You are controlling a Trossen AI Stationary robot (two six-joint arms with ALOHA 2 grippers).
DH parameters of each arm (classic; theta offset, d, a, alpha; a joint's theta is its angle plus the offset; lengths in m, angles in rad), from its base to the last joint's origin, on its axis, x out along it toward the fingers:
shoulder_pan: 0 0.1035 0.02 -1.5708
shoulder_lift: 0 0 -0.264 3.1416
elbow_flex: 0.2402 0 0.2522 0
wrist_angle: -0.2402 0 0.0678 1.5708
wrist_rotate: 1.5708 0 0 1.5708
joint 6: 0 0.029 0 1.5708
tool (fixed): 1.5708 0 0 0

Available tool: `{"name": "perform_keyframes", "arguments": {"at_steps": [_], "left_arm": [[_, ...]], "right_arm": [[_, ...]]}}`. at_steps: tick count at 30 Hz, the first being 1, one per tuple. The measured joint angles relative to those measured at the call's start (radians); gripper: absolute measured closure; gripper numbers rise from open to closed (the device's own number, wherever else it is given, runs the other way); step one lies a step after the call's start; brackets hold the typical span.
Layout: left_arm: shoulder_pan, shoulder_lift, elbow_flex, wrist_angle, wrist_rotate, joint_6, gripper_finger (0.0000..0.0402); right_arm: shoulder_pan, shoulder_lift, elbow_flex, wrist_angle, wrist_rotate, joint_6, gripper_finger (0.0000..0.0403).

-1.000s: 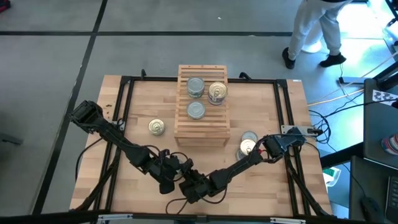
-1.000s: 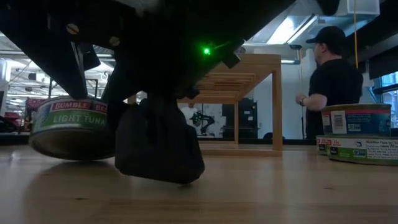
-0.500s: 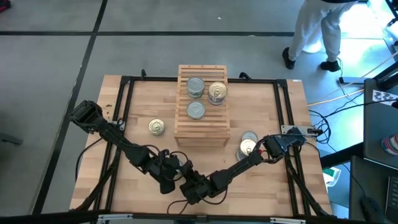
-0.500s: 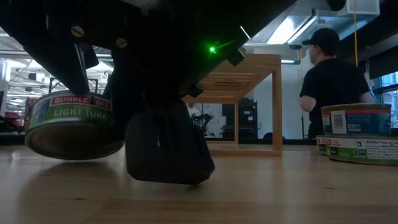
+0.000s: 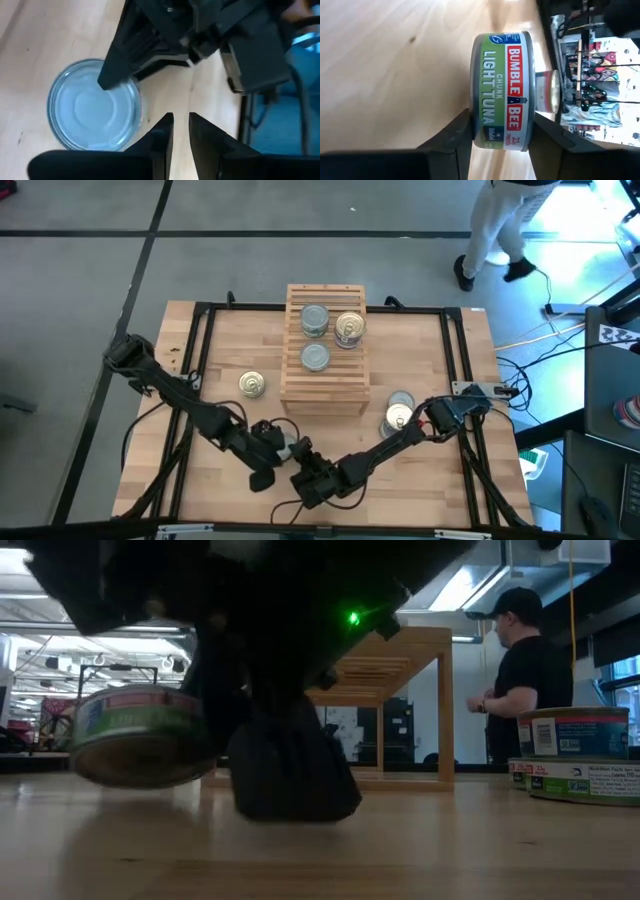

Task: Stack canned seafood by type on shelf
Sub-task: Stack the green tuna can on top of the green tuna can on the shelf

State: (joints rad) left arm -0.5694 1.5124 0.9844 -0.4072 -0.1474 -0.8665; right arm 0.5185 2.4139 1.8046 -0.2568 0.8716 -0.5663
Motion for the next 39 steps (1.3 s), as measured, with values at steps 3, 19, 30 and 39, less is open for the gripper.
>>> {"name": "perform_keyframes", "arguments": {"at_steps": [3, 19, 30, 39], "left_arm": [[0.000, -0.056, 0.001, 0.001, -0.001, 0.000, 0.0346], [-0.004, -0.283, 0.014, 0.098, -0.210, 0.300, 0.0345], [0.033, -0.287, 0.014, 0.266, -0.341, 0.715, 0.0345], [0.181, -0.287, 0.014, 0.283, -0.345, 0.743, 0.0345]], "right_arm": [[0.012, -0.030, 0.000, -0.028, 0.007, 0.002, 0.0252], [0.038, -0.320, 0.001, -0.310, 0.135, 0.085, 0.0250], [-0.005, -0.472, 0.002, -0.595, 0.345, 0.213, 0.0249], [-0.184, -0.481, 0.002, -0.722, 0.288, 0.219, 0.0249]]}}
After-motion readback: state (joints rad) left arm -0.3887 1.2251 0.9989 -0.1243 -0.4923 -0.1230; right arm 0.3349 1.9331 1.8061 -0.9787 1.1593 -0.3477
